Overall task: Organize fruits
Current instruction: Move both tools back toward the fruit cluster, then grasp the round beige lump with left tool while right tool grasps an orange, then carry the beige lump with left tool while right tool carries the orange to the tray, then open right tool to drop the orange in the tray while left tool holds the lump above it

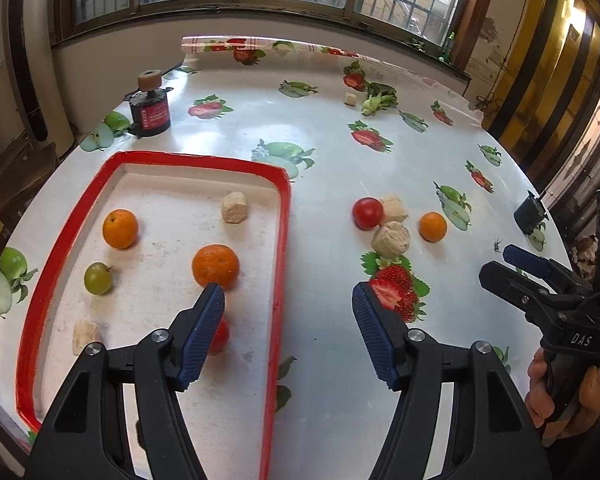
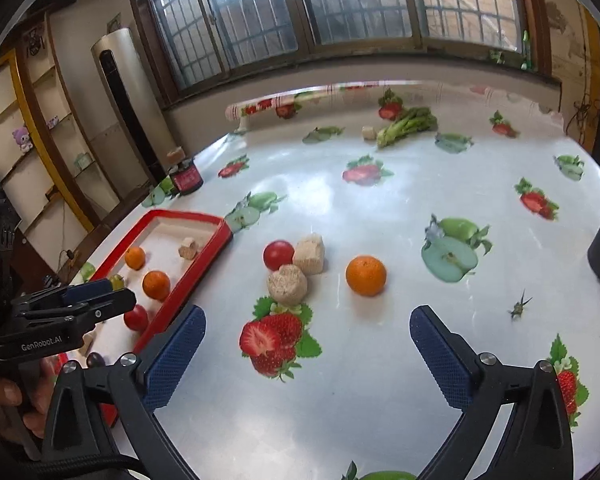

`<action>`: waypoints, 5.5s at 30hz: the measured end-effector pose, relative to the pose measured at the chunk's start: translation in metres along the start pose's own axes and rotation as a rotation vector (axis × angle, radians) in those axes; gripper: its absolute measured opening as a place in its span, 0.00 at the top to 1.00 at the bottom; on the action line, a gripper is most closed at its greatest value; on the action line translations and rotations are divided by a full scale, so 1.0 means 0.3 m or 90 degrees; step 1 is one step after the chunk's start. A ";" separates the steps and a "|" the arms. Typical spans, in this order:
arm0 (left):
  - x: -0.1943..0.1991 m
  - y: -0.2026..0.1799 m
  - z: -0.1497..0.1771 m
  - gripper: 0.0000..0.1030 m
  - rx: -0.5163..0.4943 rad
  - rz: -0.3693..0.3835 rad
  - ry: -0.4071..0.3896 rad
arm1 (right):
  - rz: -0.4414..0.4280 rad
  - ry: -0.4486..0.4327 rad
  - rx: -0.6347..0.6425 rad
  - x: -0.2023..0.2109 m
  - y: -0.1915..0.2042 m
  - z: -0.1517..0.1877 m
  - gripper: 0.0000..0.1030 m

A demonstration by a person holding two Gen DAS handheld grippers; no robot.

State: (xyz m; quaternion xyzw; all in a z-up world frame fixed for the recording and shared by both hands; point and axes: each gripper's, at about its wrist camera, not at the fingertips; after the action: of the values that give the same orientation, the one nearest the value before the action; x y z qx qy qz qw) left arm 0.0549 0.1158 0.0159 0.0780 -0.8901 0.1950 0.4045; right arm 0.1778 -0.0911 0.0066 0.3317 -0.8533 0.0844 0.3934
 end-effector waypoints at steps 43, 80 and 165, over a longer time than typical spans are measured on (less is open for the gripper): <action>-0.394 -0.195 -0.095 0.45 -0.040 0.069 0.088 | -0.015 0.124 -0.025 -0.332 -0.152 -0.103 0.66; 0.000 0.058 -0.056 0.68 0.028 0.068 -0.029 | -0.028 0.031 0.023 -0.046 0.070 -0.107 0.66; -0.036 0.408 0.057 0.68 0.120 -0.004 0.034 | -0.117 0.165 0.194 -0.570 0.771 -0.191 0.63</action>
State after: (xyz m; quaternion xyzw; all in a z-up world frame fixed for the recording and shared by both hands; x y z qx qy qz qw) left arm 0.0139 0.2203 -0.0371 0.1134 -0.8563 0.2788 0.4198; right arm 0.1473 0.1946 -0.0518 0.4501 -0.7391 0.2177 0.4514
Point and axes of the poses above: each gripper's, at about its wrist camera, not at the fingertips, and x roughly against the way its jaws point, y to its left, z to its underside, and after that the axes turned 9 degrees about z, right-handed
